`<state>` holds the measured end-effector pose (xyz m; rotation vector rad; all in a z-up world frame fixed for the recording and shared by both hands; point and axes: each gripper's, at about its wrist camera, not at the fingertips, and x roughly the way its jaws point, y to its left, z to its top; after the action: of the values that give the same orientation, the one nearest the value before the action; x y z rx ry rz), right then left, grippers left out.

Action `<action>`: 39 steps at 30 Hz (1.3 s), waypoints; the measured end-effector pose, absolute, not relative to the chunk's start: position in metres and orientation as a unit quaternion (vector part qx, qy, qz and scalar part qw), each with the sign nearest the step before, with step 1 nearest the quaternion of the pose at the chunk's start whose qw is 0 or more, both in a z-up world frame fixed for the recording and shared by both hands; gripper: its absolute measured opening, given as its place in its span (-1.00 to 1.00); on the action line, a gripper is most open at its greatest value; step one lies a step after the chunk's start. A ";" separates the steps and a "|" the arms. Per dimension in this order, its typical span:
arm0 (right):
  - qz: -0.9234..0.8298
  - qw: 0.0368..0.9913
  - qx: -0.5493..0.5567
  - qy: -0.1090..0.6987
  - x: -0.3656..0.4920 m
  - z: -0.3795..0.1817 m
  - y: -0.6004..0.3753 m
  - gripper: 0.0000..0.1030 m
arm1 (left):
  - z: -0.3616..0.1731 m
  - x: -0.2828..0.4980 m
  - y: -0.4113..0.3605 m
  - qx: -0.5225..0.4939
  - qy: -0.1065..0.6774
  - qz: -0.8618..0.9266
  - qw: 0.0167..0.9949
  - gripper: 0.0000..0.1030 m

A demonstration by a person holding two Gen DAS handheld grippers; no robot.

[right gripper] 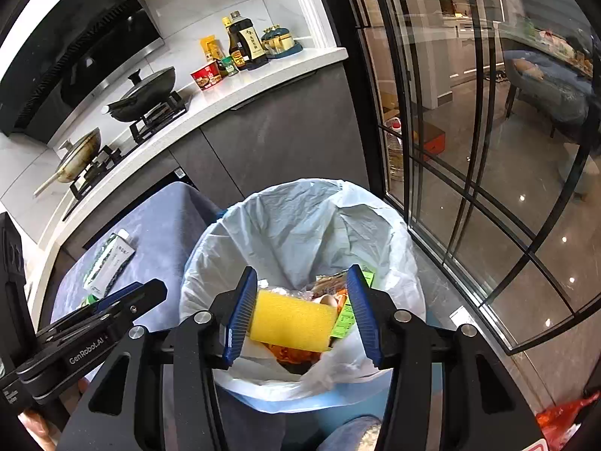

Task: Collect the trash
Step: 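Carry the sponge and NB box over the bin and open both tools to drop them, then grasp the green milk carton with the right tool while the left tool grasps the wasabi tube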

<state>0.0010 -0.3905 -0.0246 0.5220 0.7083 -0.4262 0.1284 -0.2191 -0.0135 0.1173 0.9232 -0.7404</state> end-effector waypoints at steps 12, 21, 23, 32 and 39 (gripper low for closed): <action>-0.168 0.896 0.226 0.343 0.020 -0.010 -0.343 -0.04 | 0.001 0.136 -0.156 0.030 0.422 -0.309 0.852 -0.07; -0.120 0.904 0.205 0.355 0.047 -0.005 -0.287 -0.03 | 0.003 0.148 -0.089 0.006 0.424 -0.258 0.868 0.03; -0.109 0.906 0.199 0.358 0.052 -0.004 -0.274 -0.03 | 0.001 0.151 -0.070 0.000 0.425 -0.244 0.872 0.08; -0.056 0.908 0.183 0.374 0.086 -0.003 -0.211 0.06 | -0.010 0.165 0.009 -0.033 0.435 -0.181 0.881 0.21; -0.034 0.903 0.192 0.382 0.122 -0.008 -0.174 0.09 | -0.016 0.180 0.060 -0.055 0.439 -0.140 0.886 0.23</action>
<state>0.1220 -0.1745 -0.0078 0.3967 0.7904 -0.0706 0.1798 0.0598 -0.0164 -0.1137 0.9132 -0.2917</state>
